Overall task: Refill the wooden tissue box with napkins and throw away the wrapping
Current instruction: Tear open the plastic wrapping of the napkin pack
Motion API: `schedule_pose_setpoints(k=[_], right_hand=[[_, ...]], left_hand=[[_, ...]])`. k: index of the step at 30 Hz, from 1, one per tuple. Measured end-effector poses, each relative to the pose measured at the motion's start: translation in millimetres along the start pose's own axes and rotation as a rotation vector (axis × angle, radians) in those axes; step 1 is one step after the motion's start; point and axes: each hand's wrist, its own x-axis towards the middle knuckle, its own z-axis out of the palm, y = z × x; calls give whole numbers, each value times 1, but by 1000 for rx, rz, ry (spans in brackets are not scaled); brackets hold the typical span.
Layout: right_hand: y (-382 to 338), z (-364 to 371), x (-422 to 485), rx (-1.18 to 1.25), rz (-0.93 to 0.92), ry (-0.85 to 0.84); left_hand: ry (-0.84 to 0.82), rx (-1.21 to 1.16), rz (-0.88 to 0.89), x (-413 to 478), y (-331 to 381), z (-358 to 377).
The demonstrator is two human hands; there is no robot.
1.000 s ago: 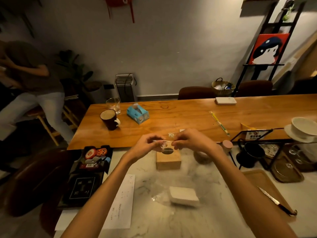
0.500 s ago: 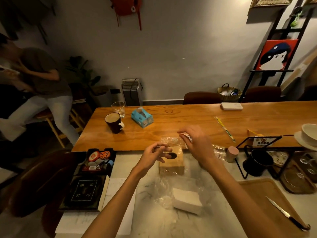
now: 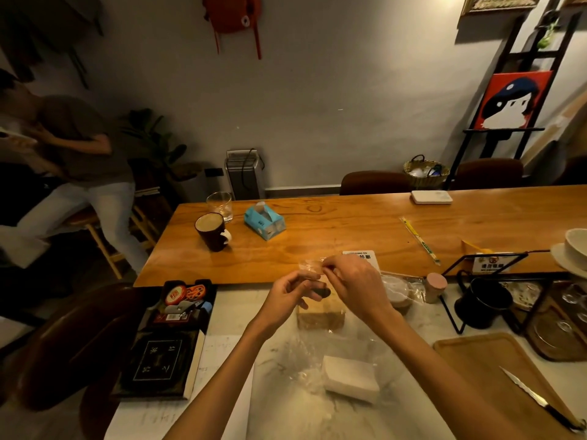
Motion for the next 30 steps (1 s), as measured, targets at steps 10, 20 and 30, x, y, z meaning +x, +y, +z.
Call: schedule_pose_setpoints(k=[10,20,30], right_hand=[[30,-82,-26,416,498,132],[53,-45,-100,865,835,218],[35,-52,-96,897,826,302]], left_hand=[[33,15,-6,4,-4,-3],[233,1116,834,20,16,31],[-258,1698,970,54,68,70]])
